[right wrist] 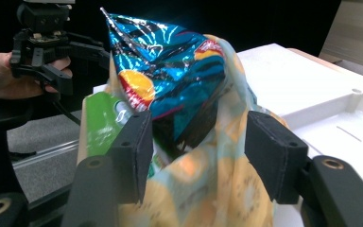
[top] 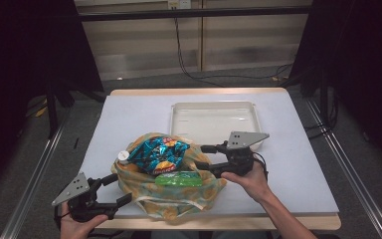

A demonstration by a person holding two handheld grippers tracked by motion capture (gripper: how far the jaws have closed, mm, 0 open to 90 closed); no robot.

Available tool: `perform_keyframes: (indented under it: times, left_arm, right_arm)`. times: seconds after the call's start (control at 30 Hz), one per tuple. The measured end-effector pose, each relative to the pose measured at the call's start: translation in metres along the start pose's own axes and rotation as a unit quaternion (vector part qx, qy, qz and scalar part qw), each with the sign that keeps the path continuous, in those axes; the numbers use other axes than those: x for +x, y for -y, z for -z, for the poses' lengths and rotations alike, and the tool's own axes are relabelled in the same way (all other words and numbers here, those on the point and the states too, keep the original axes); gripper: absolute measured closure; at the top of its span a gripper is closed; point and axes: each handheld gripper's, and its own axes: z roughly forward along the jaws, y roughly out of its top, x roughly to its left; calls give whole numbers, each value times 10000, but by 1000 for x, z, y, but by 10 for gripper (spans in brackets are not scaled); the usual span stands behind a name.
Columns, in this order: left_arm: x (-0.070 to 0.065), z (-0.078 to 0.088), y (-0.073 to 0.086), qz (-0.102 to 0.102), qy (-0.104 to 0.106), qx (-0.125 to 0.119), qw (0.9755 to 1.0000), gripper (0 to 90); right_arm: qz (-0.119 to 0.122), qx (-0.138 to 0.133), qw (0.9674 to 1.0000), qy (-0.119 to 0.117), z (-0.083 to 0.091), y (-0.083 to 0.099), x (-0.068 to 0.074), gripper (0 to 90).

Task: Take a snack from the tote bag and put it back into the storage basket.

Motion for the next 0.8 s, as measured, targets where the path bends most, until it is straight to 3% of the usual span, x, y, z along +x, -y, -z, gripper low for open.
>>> perform_keyframes:
  times: [0.2, 0.37, 0.5, 0.8]
  left_arm:
    - [9, 4, 5, 101, -192, -20, 9998, 129]
    - [15, 3, 6, 184, -192, -62, 9996, 129]
    - [17, 2, 6, 127, -167, -16, 9998, 129]
    - [15, 1, 5, 124, -179, -8, 9998, 129]
  right_arm:
    - [94, -6, 9999, -134, -15, -11, -8, 432]
    - [173, 160, 9994, -239, -32, -13, -11, 414]
    - [205, 138, 9993, -275, -41, -17, -14, 383]
    - [537, 147, 9978, -360, -59, -19, -12, 435]
